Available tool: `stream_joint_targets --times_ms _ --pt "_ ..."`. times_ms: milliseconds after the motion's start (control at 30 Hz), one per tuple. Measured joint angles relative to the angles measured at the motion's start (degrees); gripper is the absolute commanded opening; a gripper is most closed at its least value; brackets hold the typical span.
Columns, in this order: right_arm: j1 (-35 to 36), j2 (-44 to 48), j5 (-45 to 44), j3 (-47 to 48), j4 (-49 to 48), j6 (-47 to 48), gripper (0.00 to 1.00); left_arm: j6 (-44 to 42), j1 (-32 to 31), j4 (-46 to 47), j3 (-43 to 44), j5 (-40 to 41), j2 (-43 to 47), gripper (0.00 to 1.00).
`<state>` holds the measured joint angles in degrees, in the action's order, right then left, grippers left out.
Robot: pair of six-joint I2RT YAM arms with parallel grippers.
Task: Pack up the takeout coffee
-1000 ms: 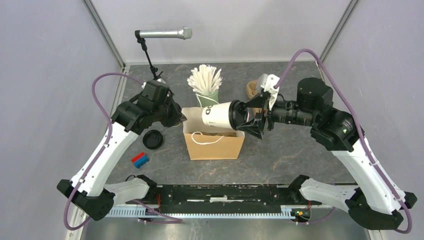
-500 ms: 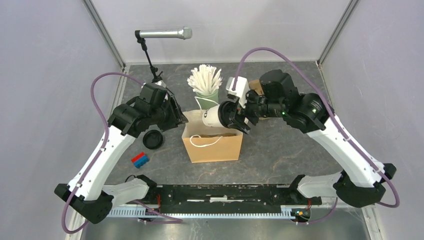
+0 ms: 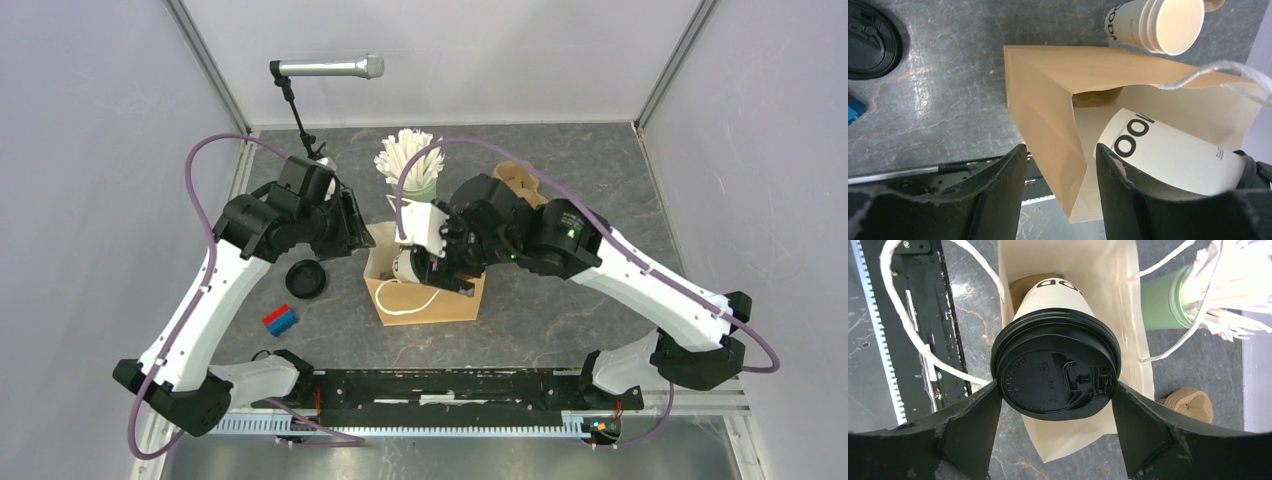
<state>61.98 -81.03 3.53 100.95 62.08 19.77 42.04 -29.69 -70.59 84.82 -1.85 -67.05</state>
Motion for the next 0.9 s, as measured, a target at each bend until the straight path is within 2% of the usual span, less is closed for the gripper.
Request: stream_joint_targets --times_ms 100,267,500,567,733,800,900 --pt "3.82 -0.35 -2.71 0.00 0.39 -0.42 0.82 -0.61 0.07 -2.03 0.26 -0.22 0.04 0.54" --pt "8.87 -0.39 -6.34 -0.20 0.74 -1.64 0.82 -1.70 0.09 -4.50 0.26 -2.16 0.22 0.52" --pt "12.41 -0.42 -9.46 -1.46 0.79 -3.04 0.82 -3.45 0.11 -2.49 -1.81 -5.16 1.46 0.48" --pt "12.94 -0.42 -10.08 -1.46 0.83 -3.04 0.82 -4.46 0.09 -1.01 -3.30 -5.88 1.97 0.40" --pt "13.31 -0.44 -11.04 -1.46 0.83 -2.49 0.82 -7.30 0.11 2.73 -4.33 -6.91 1.81 0.07" --pt "13.31 -0.48 -12.07 -1.44 0.79 -2.03 0.83 -8.63 0.11 4.85 -4.35 -7.50 1.84 0.02" --pt "13.31 -0.57 -14.27 -1.44 0.15 -1.42 0.84 -10.54 0.09 9.01 -5.90 -7.89 2.71 0.02"
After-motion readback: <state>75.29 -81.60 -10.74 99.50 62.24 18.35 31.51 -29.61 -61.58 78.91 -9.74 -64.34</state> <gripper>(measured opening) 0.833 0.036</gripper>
